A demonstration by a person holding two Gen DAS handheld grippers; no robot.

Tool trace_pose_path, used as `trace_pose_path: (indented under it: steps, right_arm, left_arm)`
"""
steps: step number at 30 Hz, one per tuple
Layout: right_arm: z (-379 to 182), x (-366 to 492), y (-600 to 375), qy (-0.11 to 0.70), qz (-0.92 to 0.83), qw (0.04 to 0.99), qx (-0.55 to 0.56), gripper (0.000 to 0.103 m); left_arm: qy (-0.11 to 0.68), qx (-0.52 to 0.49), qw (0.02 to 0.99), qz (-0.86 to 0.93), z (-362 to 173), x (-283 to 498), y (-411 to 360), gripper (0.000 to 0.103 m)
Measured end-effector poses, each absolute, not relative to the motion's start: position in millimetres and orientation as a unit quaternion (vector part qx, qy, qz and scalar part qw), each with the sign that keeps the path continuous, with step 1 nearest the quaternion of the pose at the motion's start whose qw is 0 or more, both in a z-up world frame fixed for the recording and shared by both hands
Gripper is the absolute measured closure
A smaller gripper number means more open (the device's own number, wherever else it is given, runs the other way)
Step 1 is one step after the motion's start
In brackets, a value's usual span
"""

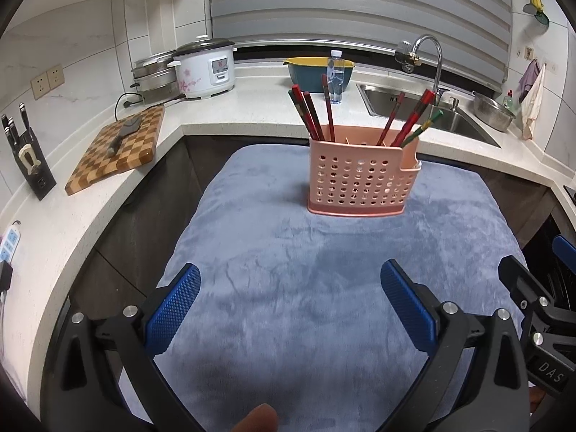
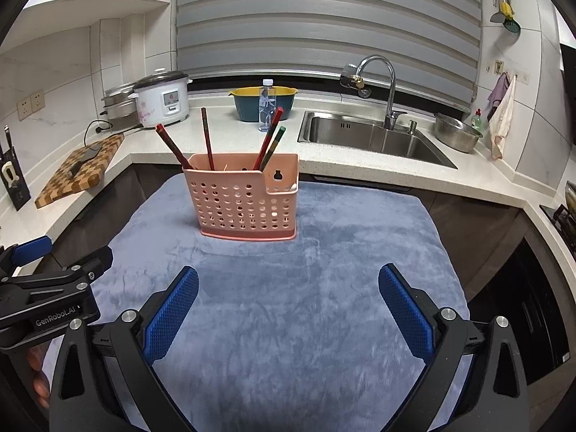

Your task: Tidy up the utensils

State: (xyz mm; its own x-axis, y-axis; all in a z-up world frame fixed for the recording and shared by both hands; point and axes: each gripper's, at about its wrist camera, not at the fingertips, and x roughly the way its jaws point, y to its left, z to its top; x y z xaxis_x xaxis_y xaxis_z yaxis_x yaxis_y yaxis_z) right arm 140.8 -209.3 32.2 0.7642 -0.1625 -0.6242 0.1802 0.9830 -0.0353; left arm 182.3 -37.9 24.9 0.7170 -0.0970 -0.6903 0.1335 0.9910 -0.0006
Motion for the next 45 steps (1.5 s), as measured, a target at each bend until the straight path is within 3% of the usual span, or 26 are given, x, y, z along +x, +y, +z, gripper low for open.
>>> trace_pose_path:
  steps: [45]
  right_arm:
    - [22, 127, -215, 0.338, -0.099, 0.935, 0.047, 0.007]
  left_arm:
    - [0.370, 0.057, 0.927, -0.023, 20, 176, -39, 0.007]
